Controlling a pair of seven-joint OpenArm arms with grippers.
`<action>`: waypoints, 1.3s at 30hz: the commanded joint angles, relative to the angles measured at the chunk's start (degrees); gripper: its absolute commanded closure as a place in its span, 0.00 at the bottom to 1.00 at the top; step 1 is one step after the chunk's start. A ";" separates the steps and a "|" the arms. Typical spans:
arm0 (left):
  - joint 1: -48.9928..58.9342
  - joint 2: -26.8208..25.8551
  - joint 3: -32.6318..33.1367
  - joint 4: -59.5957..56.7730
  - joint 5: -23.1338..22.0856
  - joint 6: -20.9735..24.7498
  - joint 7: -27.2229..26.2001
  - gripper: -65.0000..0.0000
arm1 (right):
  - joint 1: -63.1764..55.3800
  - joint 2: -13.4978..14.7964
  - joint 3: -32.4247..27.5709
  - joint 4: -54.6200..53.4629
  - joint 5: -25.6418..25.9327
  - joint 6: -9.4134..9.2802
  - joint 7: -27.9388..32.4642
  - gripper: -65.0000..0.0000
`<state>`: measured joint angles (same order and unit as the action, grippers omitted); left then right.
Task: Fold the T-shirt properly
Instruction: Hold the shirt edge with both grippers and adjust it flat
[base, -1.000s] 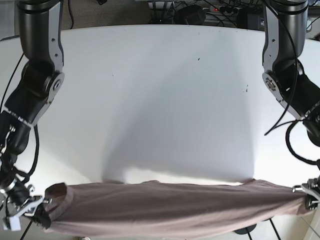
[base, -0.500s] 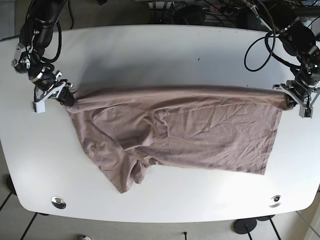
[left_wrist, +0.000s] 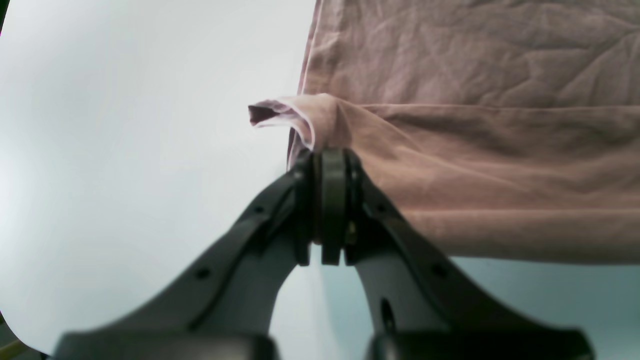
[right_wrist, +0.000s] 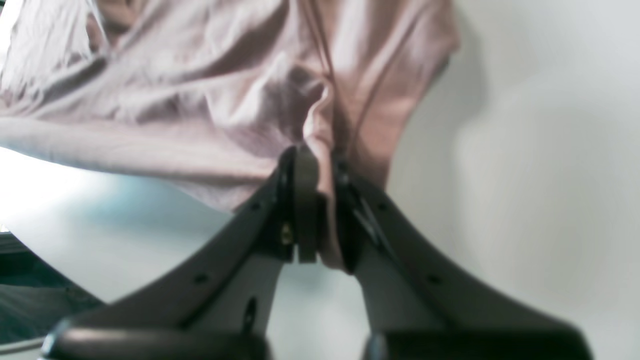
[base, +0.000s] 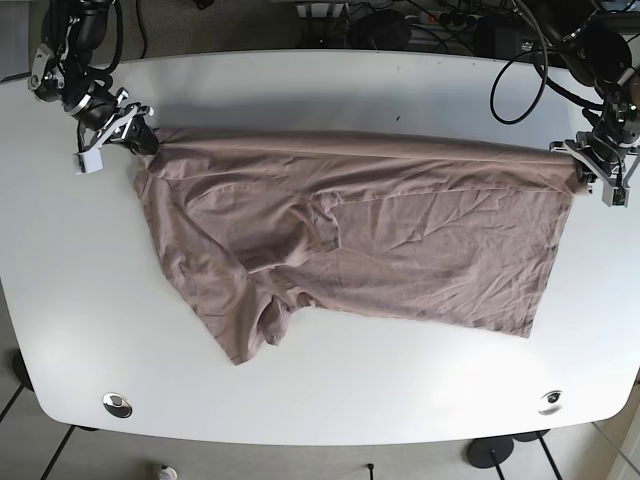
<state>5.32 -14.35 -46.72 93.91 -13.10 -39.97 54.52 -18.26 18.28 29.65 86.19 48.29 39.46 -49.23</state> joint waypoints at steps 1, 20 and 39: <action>0.17 -0.73 -0.36 1.26 -0.39 -0.03 -0.94 1.00 | -0.77 1.10 0.55 1.15 1.25 0.54 1.28 0.96; 0.26 -0.73 0.17 1.08 -0.30 -0.03 -0.94 1.00 | -4.38 3.65 -1.91 1.15 10.30 0.54 1.28 0.25; 0.00 -0.90 0.35 0.90 -0.30 -0.03 -0.94 1.00 | 1.69 -0.13 -10.35 0.71 0.98 0.54 1.36 0.70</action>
<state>5.80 -14.02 -46.33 93.91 -12.88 -39.97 54.54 -16.93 17.45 19.05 86.08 47.88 39.42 -48.77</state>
